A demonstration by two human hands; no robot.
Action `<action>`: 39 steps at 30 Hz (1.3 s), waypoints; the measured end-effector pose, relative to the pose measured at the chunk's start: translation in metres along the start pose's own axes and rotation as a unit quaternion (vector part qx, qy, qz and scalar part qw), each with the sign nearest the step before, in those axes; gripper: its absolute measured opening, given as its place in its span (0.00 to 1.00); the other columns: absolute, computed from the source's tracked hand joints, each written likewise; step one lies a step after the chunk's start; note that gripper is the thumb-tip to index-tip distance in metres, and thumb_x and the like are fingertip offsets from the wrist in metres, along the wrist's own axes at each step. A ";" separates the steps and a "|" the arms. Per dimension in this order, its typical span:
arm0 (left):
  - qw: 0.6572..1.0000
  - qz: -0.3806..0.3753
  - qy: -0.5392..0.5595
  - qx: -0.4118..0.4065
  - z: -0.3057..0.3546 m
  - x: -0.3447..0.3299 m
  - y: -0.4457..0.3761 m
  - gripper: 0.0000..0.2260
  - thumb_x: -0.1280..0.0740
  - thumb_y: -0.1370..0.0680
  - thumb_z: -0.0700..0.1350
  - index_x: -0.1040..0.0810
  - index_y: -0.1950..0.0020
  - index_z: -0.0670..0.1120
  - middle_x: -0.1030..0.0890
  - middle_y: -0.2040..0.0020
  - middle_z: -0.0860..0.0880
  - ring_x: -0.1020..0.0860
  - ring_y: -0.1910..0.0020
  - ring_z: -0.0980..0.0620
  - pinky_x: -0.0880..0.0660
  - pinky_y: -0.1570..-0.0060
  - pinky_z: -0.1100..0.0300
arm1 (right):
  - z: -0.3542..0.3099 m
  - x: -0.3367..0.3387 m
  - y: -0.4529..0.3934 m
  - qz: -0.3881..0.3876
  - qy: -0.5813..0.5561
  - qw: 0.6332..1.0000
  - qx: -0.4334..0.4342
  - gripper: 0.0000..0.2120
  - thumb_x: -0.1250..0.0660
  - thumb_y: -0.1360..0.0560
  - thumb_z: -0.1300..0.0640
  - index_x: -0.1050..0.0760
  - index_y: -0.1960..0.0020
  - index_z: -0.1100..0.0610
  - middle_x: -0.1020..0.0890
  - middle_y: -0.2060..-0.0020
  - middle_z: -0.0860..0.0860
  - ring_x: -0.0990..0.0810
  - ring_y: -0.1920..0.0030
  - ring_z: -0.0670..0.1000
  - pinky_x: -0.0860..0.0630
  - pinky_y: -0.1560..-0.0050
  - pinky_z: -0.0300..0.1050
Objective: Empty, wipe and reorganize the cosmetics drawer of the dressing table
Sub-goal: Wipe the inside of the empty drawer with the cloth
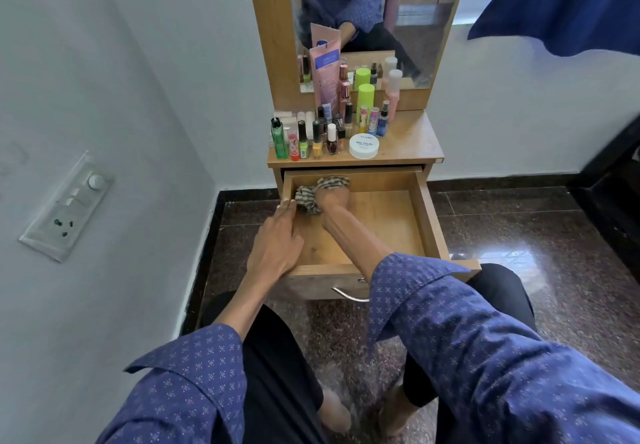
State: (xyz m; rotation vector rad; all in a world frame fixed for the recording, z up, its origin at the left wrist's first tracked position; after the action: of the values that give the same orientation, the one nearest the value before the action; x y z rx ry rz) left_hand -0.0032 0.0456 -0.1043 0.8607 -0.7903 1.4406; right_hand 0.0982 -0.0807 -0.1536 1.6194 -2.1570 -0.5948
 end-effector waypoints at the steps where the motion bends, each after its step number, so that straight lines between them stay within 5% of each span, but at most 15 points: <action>1: 1.000 0.002 0.005 -0.001 0.000 0.001 0.001 0.29 0.42 0.21 0.38 0.34 0.18 0.42 0.32 0.20 0.41 0.26 0.27 0.38 0.28 0.28 0.39 | 0.002 -0.009 0.002 -0.005 -0.014 1.000 0.002 0.14 0.31 0.20 0.63 0.23 0.36 0.65 0.17 0.40 0.54 0.17 0.45 0.55 0.21 0.51 0.40; 4: 1.000 0.008 0.012 -0.005 0.000 0.001 0.001 0.28 0.43 0.21 0.39 0.34 0.19 0.42 0.32 0.20 0.41 0.25 0.27 0.38 0.27 0.29 0.39 | 0.010 -0.028 0.005 -0.008 -0.088 0.995 -0.052 0.14 0.29 0.22 0.64 0.22 0.38 0.64 0.16 0.43 0.55 0.17 0.47 0.55 0.19 0.48 0.45; 7: 1.000 0.010 0.018 -0.006 -0.001 0.001 0.000 0.28 0.43 0.21 0.39 0.33 0.19 0.41 0.29 0.22 0.39 0.23 0.31 0.36 0.24 0.33 0.37 | 0.007 -0.039 -0.001 -0.053 -0.151 0.981 -0.107 0.08 0.32 0.20 0.59 0.24 0.43 0.58 0.17 0.47 0.55 0.19 0.57 0.53 0.20 0.56 0.47; 10: 1.000 0.016 0.014 -0.009 -0.001 0.002 -0.002 0.29 0.43 0.23 0.39 0.31 0.21 0.42 0.24 0.27 0.37 0.20 0.37 0.34 0.21 0.40 0.37 | 0.001 -0.041 -0.011 -0.062 -0.171 0.973 -0.142 0.09 0.34 0.20 0.62 0.23 0.40 0.60 0.16 0.48 0.54 0.16 0.53 0.53 0.20 0.62 0.47; 15: 1.000 0.010 0.003 -0.008 0.002 0.000 -0.001 0.30 0.43 0.23 0.39 0.33 0.19 0.43 0.27 0.24 0.39 0.21 0.33 0.35 0.23 0.35 0.37 | -0.005 -0.035 -0.011 -0.074 -0.165 0.979 -0.094 0.20 0.31 0.24 0.67 0.26 0.32 0.63 0.15 0.45 0.60 0.15 0.46 0.59 0.15 0.47 0.53; 20: 1.000 0.012 0.001 -0.004 0.005 0.002 0.004 0.28 0.43 0.21 0.38 0.34 0.19 0.42 0.31 0.21 0.41 0.24 0.30 0.36 0.26 0.31 0.40 | 0.002 -0.034 -0.006 -0.096 -0.108 0.988 -0.063 0.18 0.32 0.22 0.63 0.25 0.33 0.63 0.16 0.45 0.57 0.16 0.49 0.55 0.17 0.47 0.50; 24: 1.000 0.010 0.004 -0.004 0.003 0.002 0.005 0.28 0.42 0.20 0.38 0.34 0.18 0.42 0.30 0.21 0.41 0.24 0.29 0.37 0.26 0.30 0.40 | 0.008 -0.030 -0.010 -0.054 -0.031 0.997 -0.044 0.14 0.32 0.20 0.61 0.24 0.36 0.63 0.17 0.43 0.57 0.19 0.49 0.55 0.21 0.49 0.46; 28: 1.000 0.002 0.003 0.003 0.003 0.002 0.004 0.28 0.42 0.20 0.39 0.35 0.18 0.44 0.34 0.18 0.44 0.27 0.26 0.38 0.29 0.27 0.42 | 0.010 -0.002 -0.012 0.113 0.076 0.990 0.033 0.30 0.20 0.29 0.54 0.27 0.33 0.64 0.19 0.37 0.59 0.19 0.39 0.60 0.23 0.43 0.49; 32: 1.000 -0.008 0.003 0.010 0.002 0.000 0.003 0.28 0.42 0.19 0.40 0.37 0.17 0.44 0.37 0.17 0.45 0.32 0.22 0.41 0.34 0.23 0.43 | 0.011 0.002 -0.012 0.112 0.080 0.988 0.075 0.31 0.21 0.28 0.56 0.31 0.31 0.64 0.21 0.35 0.60 0.22 0.34 0.60 0.26 0.35 0.48; 35: 1.000 -0.011 0.003 0.011 0.001 -0.001 0.003 0.29 0.42 0.20 0.40 0.36 0.17 0.44 0.36 0.18 0.44 0.29 0.24 0.40 0.31 0.25 0.41 | 0.016 -0.017 -0.016 0.062 -0.007 0.998 0.032 0.26 0.23 0.28 0.59 0.27 0.34 0.63 0.19 0.40 0.52 0.20 0.42 0.54 0.21 0.40 0.45; 39: 1.000 -0.005 0.010 0.009 -0.001 -0.001 0.002 0.29 0.42 0.21 0.39 0.34 0.18 0.44 0.33 0.19 0.43 0.24 0.29 0.37 0.26 0.32 0.37 | 0.020 -0.040 -0.015 0.012 -0.078 0.996 -0.049 0.25 0.25 0.26 0.58 0.27 0.33 0.62 0.17 0.42 0.57 0.17 0.47 0.57 0.18 0.52 0.46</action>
State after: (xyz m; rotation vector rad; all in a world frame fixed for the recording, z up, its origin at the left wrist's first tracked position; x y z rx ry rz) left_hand -0.0048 0.0465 -0.1055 0.8622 -0.7572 1.4470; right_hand 0.1102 -0.0435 -0.1806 1.5381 -2.2156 -0.8307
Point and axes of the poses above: each hand's wrist, its own y-axis away from the middle knuckle, its own x-axis out of the back of the hand, z = x × y, the point moved 7 cm from there along -y, towards the middle knuckle
